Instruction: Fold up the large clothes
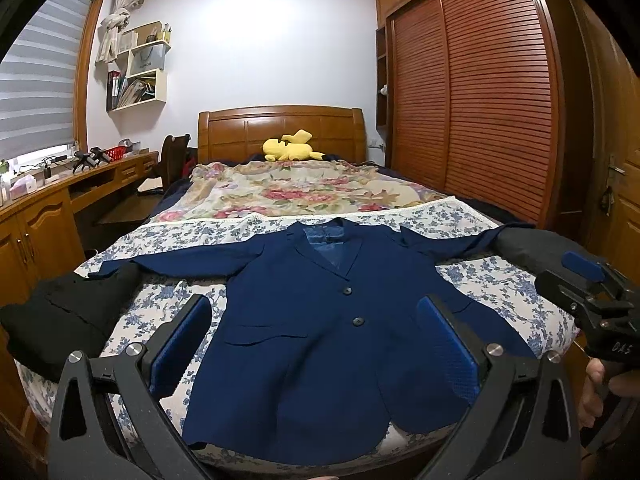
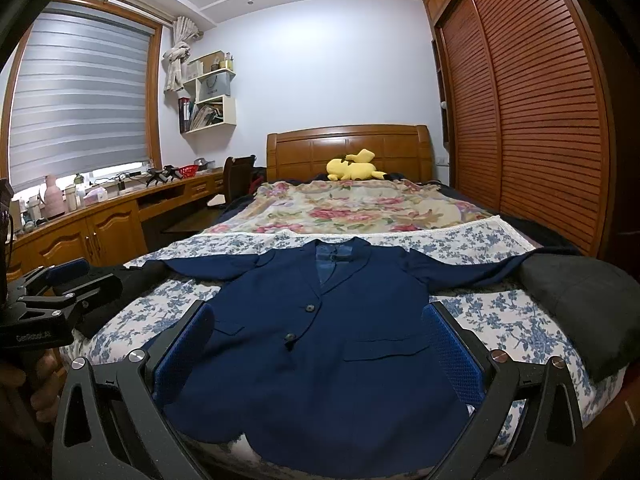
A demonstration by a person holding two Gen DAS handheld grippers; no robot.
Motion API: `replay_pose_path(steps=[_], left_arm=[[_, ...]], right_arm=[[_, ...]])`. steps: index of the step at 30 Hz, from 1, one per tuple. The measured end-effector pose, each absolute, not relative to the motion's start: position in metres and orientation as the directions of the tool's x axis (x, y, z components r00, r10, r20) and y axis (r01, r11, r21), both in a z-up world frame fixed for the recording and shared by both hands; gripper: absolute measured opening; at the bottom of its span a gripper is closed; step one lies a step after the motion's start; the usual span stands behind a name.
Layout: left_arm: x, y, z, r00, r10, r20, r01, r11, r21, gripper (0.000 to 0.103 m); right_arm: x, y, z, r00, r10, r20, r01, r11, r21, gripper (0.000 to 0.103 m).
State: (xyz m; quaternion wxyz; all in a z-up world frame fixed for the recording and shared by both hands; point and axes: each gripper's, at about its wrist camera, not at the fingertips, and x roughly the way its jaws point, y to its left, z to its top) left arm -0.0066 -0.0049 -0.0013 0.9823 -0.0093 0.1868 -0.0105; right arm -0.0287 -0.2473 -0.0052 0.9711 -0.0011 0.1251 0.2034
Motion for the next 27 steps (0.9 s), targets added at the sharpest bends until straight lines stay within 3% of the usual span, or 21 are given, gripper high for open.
replay_pose_path(steps=[27], left_arm=[[-0.015, -0.0101, 0.0067, 0.942, -0.012, -0.335, 0.014, 1.0, 0.004, 0.103]], right_arm=[[-0.0266, -0.2478, -0.0066, 0.887, 0.388, -0.249, -0.388, 0.92, 0.053, 0.103]])
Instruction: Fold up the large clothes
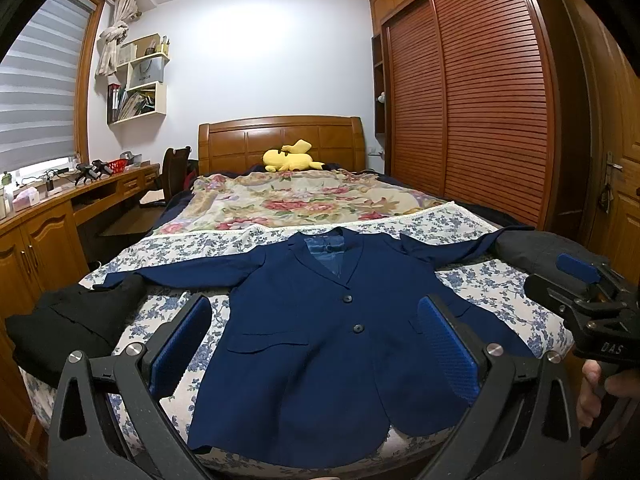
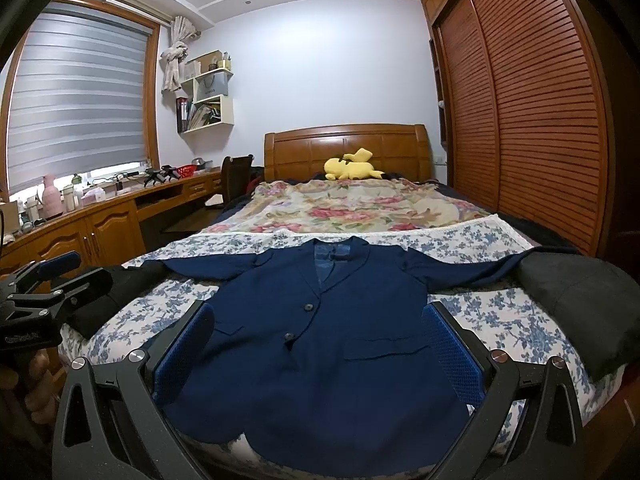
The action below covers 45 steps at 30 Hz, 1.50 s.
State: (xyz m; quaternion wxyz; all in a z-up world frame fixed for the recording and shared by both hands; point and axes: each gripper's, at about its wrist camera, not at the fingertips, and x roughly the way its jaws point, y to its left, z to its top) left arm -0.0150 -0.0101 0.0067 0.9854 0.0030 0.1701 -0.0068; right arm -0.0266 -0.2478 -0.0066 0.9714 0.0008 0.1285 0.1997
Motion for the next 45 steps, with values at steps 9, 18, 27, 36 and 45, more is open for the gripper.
replay_pose_path(steps=[9, 18, 27, 36, 45], left_arm=[[-0.013, -0.009, 0.006, 0.939, -0.013, -0.344, 0.015, 1.0, 0.002, 0.103], [-0.011, -0.009, 0.003, 0.937, -0.018, -0.349, 0.018, 1.0, -0.003, 0.103], [-0.009, -0.009, 0.002, 0.936, -0.021, -0.351, 0.021, 1.0, -0.004, 0.103], [-0.004, -0.006, -0.005, 0.93, -0.011, -0.368, 0.01, 1.0, -0.005, 0.103], [0.02, 0.008, -0.03, 0.908, 0.048, -0.416, -0.041, 0.999, 0.026, 0.103]], right_arm=[[-0.026, -0.249, -0.005, 0.884, 0.39, -0.256, -0.386, 0.92, 0.068, 0.103], [-0.029, -0.245, -0.004, 0.889, 0.385, -0.25, -0.384, 0.922, 0.053, 0.103], [-0.026, -0.248, -0.006, 0.886, 0.389, -0.251, -0.387, 0.92, 0.061, 0.103], [-0.023, -0.249, -0.009, 0.885, 0.388, -0.259, -0.384, 0.921, 0.067, 0.103], [-0.001, -0.234, -0.017, 0.868, 0.421, -0.263, -0.422, 0.905, 0.054, 0.103]])
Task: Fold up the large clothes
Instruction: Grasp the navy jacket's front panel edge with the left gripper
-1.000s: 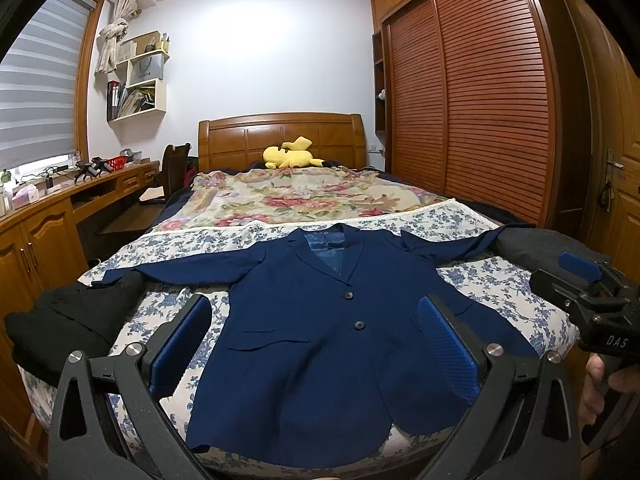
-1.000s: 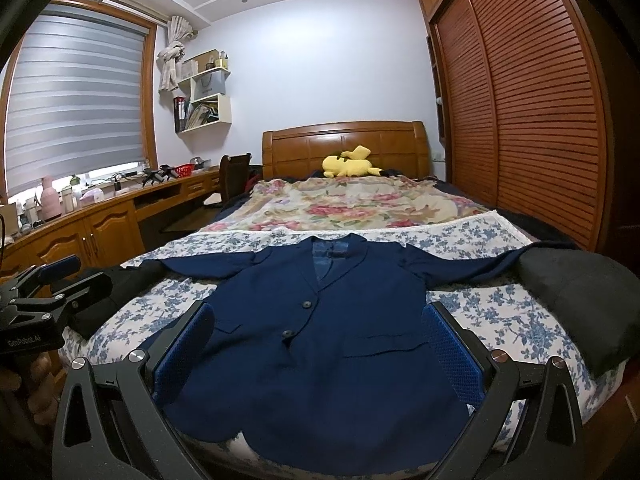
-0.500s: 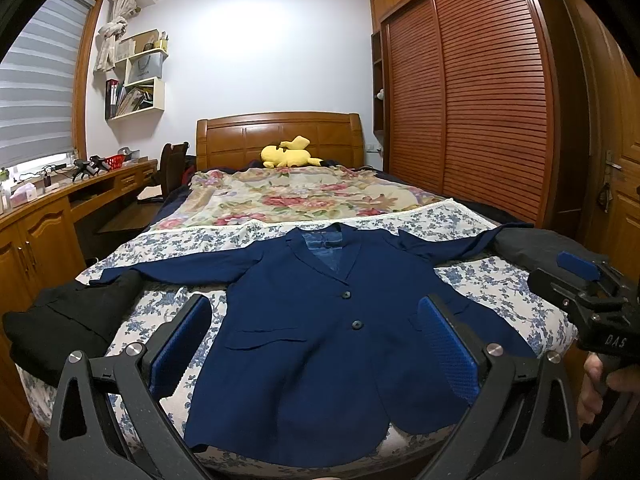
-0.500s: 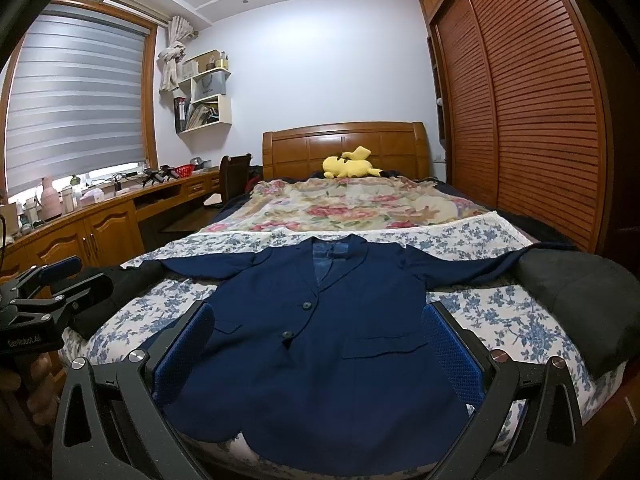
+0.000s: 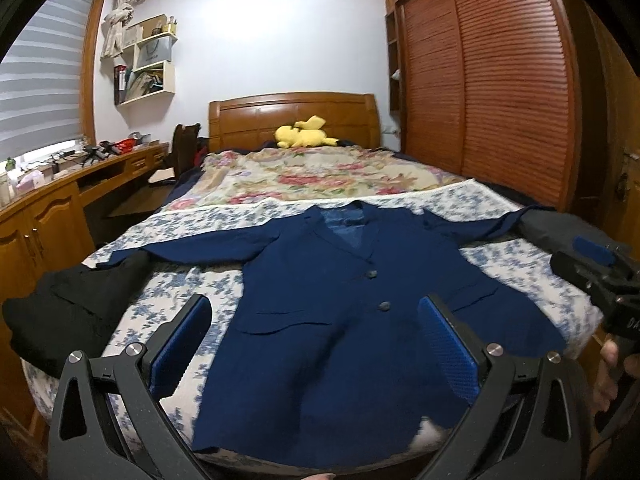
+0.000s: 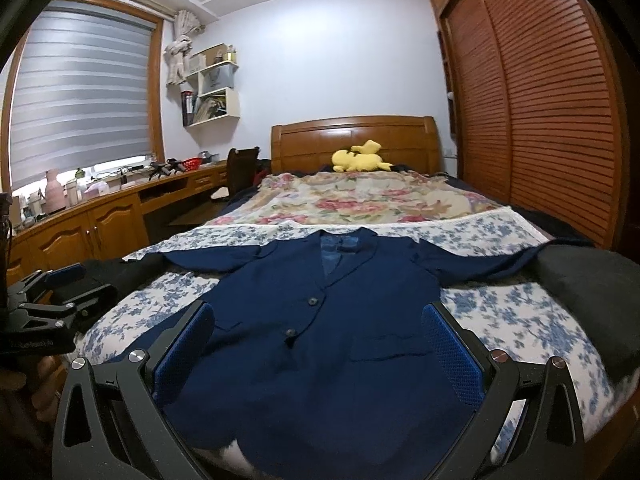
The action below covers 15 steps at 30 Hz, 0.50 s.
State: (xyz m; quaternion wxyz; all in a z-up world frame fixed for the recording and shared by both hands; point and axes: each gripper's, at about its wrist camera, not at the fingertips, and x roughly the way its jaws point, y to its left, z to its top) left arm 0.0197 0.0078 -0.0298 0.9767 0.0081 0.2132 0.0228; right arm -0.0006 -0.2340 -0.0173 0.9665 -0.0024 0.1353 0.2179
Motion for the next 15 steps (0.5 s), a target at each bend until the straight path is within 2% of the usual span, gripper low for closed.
replay_pose_path(steps=[11, 15], left_arm=[[0.052, 0.041, -0.059, 0.873, 0.087, -0.48, -0.099, 0.995, 0.0, 0.103], [0.059, 0.054, -0.072, 0.854, 0.141, -0.501, -0.151, 0.988, 0.02, 0.103]], right_arm=[[0.057, -0.198, -0.025, 0.817, 0.495, -0.296, -0.509, 0.86, 0.036, 0.103], [0.077, -0.185, -0.027, 0.809, 0.511, -0.289, -0.527, 0.849, 0.025, 0.103]])
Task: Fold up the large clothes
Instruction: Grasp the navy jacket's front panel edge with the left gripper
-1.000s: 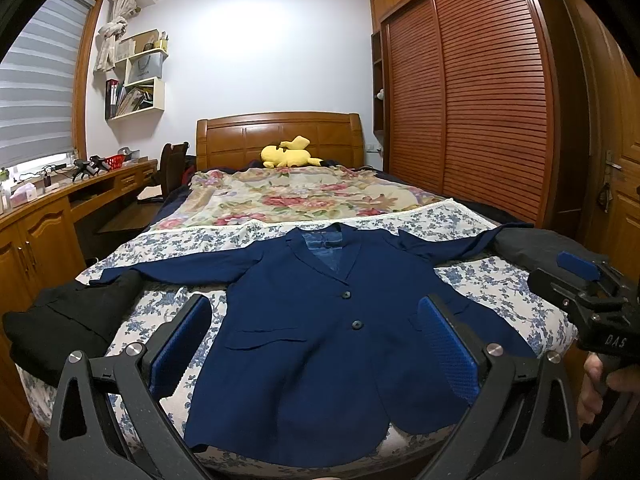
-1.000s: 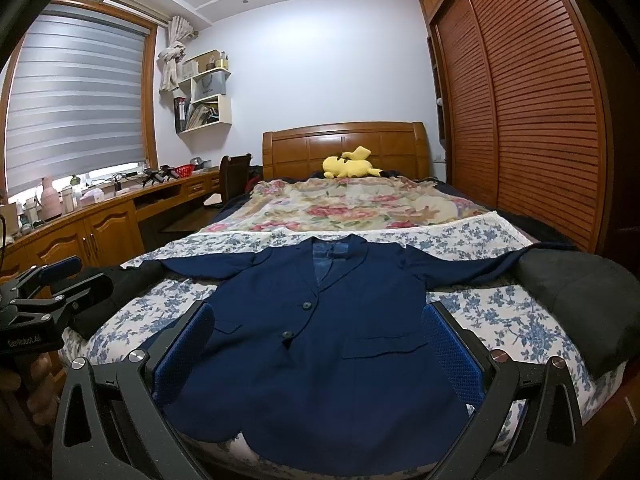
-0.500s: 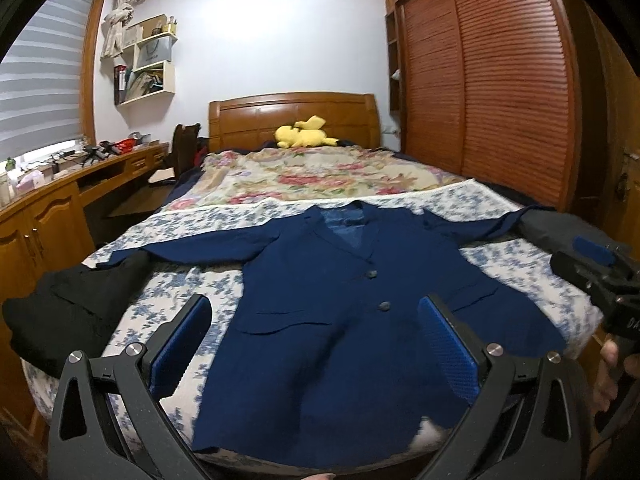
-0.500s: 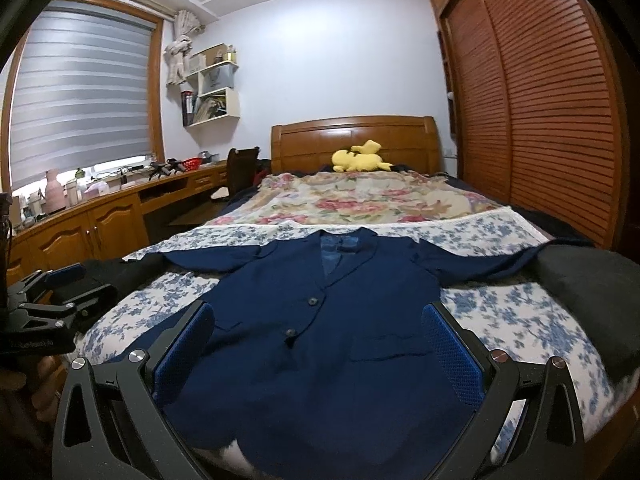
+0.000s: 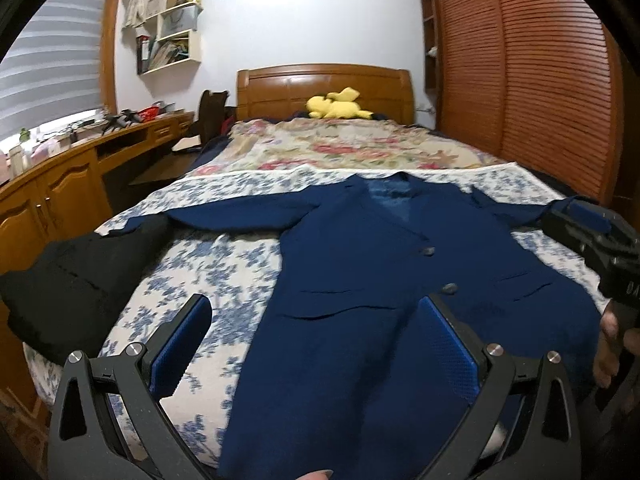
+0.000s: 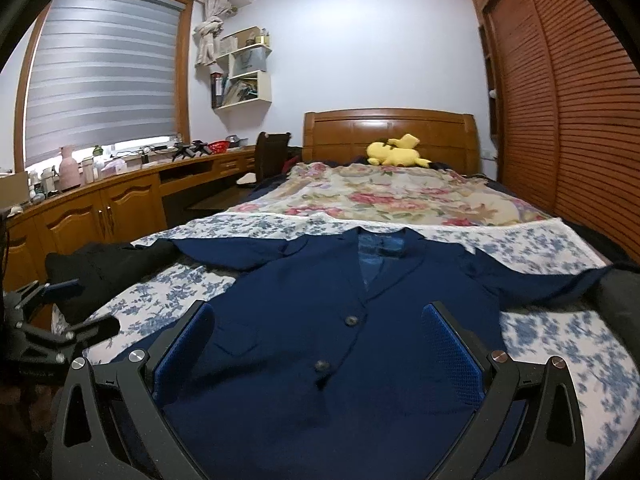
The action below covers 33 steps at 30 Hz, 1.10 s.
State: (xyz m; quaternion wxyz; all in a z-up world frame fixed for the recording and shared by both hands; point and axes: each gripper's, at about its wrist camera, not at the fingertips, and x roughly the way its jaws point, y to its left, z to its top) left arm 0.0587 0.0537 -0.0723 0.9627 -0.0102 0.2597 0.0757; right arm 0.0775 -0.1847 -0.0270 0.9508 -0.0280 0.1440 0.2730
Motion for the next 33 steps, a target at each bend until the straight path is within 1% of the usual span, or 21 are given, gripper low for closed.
replay_pose_path(steps=[4, 7, 11, 15, 17, 20, 22, 24, 29, 33], left_arm=[[0.064, 0.069, -0.084, 0.837, 0.172, -0.519, -0.178, 0.983, 0.038, 0.103], [0.073, 0.083, -0.094, 0.818, 0.193, -0.543, -0.204, 0.978, 0.041, 0.103], [0.086, 0.107, -0.106, 0.795, 0.159, -0.585, -0.206, 0.978, -0.015, 0.103], [0.104, 0.131, -0.117, 0.769, 0.135, -0.625, -0.214, 0.976, -0.052, 0.103], [0.113, 0.142, -0.12, 0.757, 0.141, -0.638, -0.223, 0.974, -0.049, 0.103], [0.126, 0.156, -0.12, 0.747, 0.147, -0.648, -0.226, 0.973, -0.04, 0.103], [0.137, 0.164, -0.119, 0.748, 0.142, -0.648, -0.218, 0.975, -0.037, 0.103], [0.147, 0.172, -0.118, 0.749, 0.14, -0.647, -0.212, 0.977, -0.034, 0.103], [0.183, 0.195, -0.119, 0.743, 0.107, -0.66, -0.195, 0.979, -0.061, 0.103], [0.214, 0.211, -0.119, 0.732, 0.111, -0.672, -0.188, 0.981, -0.043, 0.103]], right_arm=[[0.095, -0.177, -0.036, 0.788, 0.541, -0.292, -0.56, 0.828, 0.023, 0.103], [0.116, -0.17, -0.041, 0.745, 0.582, -0.326, -0.607, 0.794, 0.029, 0.103], [0.145, -0.155, -0.042, 0.706, 0.605, -0.368, -0.649, 0.761, 0.006, 0.103], [0.17, -0.148, -0.043, 0.699, 0.621, -0.354, -0.668, 0.744, -0.013, 0.103], [0.179, -0.149, -0.046, 0.701, 0.623, -0.348, -0.669, 0.743, -0.018, 0.103], [0.186, -0.144, -0.061, 0.692, 0.622, -0.366, -0.673, 0.74, -0.014, 0.103], [0.196, -0.142, -0.078, 0.668, 0.611, -0.425, -0.676, 0.737, -0.001, 0.103], [0.2, -0.141, -0.085, 0.655, 0.602, -0.457, -0.675, 0.738, 0.003, 0.103], [0.205, -0.152, -0.085, 0.636, 0.61, -0.472, -0.685, 0.728, 0.018, 0.103], [0.2, -0.153, -0.084, 0.639, 0.603, -0.478, -0.681, 0.732, 0.013, 0.103]])
